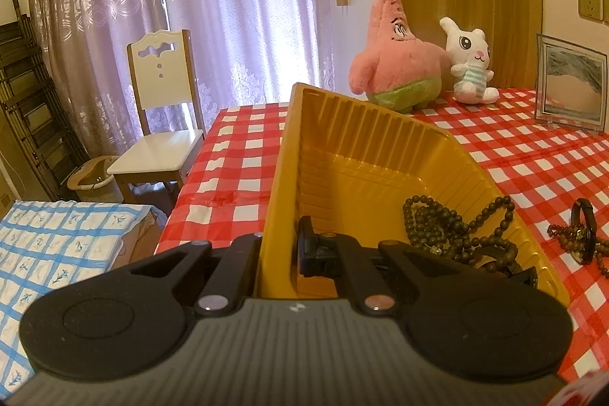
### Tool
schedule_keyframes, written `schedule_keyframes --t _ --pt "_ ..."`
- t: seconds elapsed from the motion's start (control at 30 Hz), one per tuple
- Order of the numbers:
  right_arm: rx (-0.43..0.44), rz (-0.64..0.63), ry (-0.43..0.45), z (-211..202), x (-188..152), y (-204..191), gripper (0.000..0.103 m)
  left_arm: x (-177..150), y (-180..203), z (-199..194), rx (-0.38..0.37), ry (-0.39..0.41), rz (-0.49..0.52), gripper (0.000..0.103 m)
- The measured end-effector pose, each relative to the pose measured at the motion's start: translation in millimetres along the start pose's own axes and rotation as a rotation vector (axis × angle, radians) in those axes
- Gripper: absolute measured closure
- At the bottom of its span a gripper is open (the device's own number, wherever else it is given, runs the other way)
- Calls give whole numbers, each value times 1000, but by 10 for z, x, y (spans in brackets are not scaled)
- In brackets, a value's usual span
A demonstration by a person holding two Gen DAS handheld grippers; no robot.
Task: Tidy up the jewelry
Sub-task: 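Lift the pearl strand and drop it into the orange tray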
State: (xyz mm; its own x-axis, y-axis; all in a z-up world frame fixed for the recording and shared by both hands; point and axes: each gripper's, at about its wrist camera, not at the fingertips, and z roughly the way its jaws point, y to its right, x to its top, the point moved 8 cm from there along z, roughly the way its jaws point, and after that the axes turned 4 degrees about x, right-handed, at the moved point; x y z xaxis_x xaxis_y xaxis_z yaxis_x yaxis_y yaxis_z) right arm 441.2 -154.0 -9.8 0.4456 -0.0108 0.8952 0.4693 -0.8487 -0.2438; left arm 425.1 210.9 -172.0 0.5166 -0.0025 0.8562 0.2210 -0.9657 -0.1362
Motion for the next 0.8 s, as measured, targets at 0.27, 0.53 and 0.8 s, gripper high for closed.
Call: schedule_keyframes --t 0.27,0.53,0.8 --pt "288 -15 4 781 193 -1024 101 8 4 4 -4 -1 -5 100" --pt "372 20 -210 1632 -444 -1510 100 22 11 15 -7 1 -18 100" --pt "281 59 -405 2031 -1139 -1402 89 3 -1 23 -9 -5 -19 100"
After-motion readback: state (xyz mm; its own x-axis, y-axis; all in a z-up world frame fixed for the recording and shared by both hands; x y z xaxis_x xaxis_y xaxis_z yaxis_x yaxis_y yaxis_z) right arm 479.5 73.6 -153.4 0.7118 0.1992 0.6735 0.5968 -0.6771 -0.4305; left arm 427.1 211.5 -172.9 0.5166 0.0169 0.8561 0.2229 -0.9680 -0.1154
